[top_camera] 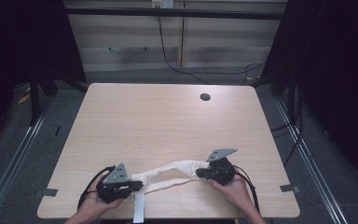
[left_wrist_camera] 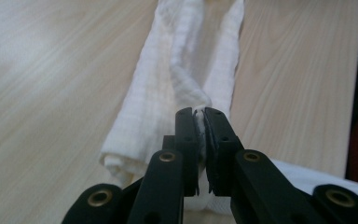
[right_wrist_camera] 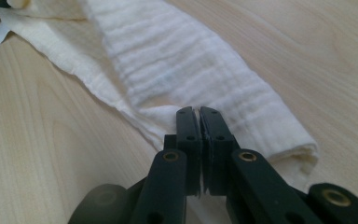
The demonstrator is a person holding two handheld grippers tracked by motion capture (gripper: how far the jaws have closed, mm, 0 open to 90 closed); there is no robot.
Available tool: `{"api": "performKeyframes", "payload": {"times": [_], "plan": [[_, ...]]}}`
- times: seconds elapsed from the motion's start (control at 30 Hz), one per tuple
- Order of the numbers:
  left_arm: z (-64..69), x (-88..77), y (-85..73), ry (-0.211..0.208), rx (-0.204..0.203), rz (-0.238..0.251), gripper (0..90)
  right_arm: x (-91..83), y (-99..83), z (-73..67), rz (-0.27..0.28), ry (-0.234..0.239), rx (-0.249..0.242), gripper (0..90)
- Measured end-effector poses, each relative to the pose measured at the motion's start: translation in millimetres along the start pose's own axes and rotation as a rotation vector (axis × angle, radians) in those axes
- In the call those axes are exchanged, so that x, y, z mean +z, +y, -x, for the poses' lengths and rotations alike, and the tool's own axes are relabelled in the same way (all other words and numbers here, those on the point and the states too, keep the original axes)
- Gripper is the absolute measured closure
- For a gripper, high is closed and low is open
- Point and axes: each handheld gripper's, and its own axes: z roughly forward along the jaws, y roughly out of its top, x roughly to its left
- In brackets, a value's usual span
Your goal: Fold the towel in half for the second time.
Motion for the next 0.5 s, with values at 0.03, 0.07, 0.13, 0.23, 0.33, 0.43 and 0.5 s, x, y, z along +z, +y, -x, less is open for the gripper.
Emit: {"api": "performKeyframes", "payload": {"times": [0.03, 0.07, 0.13, 0.23, 0.33, 0.43, 0.5], "plan": [[-0.5, 1.2, -2.5, 0.015, 0.002, -0.01, 84.9, -0.2, -0.5, -0.8, 0.002, -0.004, 0.001, 87.5], [-0.2, 2.8, -4.0, 0.023, 0.0, -0.013, 84.9, -1.4, -0.9, -1.6, -0.003, -0.015, -0.003, 87.5], [1.0, 4.5, -3.8, 0.046, 0.021, -0.013, 84.9, -3.3, -2.1, -2.9, -0.006, -0.04, -0.022, 87.4], [1.2, 6.1, -3.6, 0.056, 0.015, -0.011, 85.0, -7.8, -5.9, -3.3, -0.007, -0.068, -0.03, 87.5], [-0.2, 6.9, -4.4, 0.056, 0.008, 0.002, 85.2, -19.1, -16.0, 1.2, -0.005, -0.105, -0.001, 87.5], [-1.6, 7.4, -4.8, 0.05, 0.001, 0.004, 85.2, -25.4, -22.6, 1.8, 0.0, -0.106, 0.018, 87.6], [-3.9, 8.3, -4.7, 0.039, -0.007, 0.008, 85.3, -30.7, -29.1, -1.4, 0.004, -0.117, 0.01, 87.6]]}}
